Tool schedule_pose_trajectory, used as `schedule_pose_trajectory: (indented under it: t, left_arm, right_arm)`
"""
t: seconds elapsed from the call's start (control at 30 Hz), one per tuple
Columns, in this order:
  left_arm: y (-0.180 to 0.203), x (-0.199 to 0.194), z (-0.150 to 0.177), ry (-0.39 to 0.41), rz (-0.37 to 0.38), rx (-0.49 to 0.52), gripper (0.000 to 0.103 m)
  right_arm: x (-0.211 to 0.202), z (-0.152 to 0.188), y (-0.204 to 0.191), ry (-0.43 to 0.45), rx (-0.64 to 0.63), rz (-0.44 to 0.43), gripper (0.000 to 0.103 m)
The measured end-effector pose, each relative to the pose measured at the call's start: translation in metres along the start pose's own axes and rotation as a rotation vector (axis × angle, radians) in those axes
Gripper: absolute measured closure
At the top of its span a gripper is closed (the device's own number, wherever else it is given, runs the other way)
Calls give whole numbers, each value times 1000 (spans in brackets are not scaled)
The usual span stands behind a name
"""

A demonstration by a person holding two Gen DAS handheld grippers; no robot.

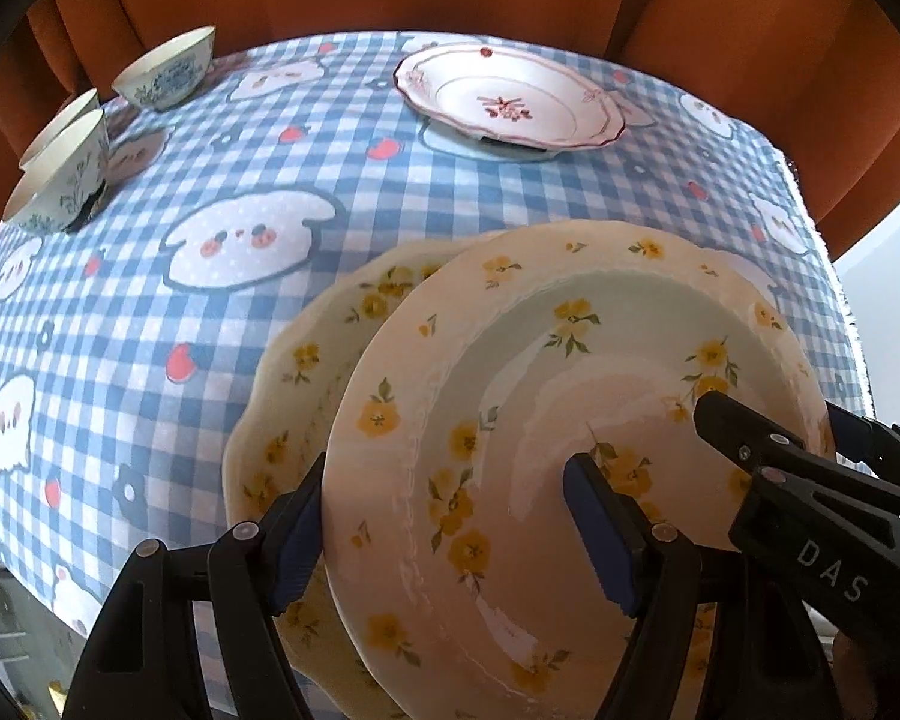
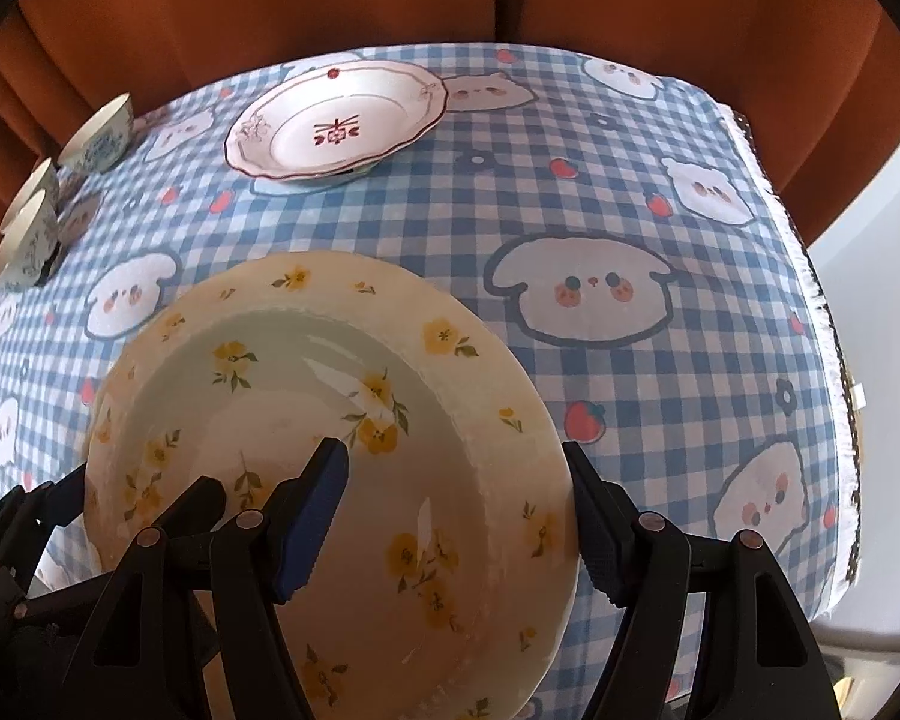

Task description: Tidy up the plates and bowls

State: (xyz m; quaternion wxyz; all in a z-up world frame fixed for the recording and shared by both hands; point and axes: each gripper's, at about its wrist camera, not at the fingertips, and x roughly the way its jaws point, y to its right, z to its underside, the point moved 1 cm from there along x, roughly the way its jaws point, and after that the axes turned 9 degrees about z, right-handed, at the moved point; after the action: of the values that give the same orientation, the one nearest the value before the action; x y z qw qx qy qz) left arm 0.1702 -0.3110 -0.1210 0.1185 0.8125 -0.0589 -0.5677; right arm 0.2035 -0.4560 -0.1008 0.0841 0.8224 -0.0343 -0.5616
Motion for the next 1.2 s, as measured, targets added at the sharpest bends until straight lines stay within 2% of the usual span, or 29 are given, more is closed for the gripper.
schedule_pose_trajectory:
  t: [0.27,0.57,0.67,0.77,0.87,0.9,1.03,1.2]
  left_arm:
    - [-7,8,2,-21,-44,-39,26]
    - [-3,10,1,-32,-125,-13,24]
    - [0,11,1,-31,-159,8,23]
    - [5,10,2,-15,-198,36,22]
    - [16,10,5,20,-289,117,22]
    - [18,10,6,18,-296,126,22]
    - [14,8,6,6,-289,117,24]
    - [8,-9,9,34,-197,81,24]
  right_arm:
    - [12,-2,-6,-22,-36,-21,30]
    - [19,0,-10,-33,-28,-32,30]
    - [16,2,-8,-24,-26,-22,36]
    - [11,5,-2,-8,-26,25,36]
    - [7,9,8,-9,-11,22,48]
    - [5,10,10,-8,-7,8,54]
    - [-4,15,9,9,-18,-1,68]
    - [-3,16,9,3,-15,-10,68]
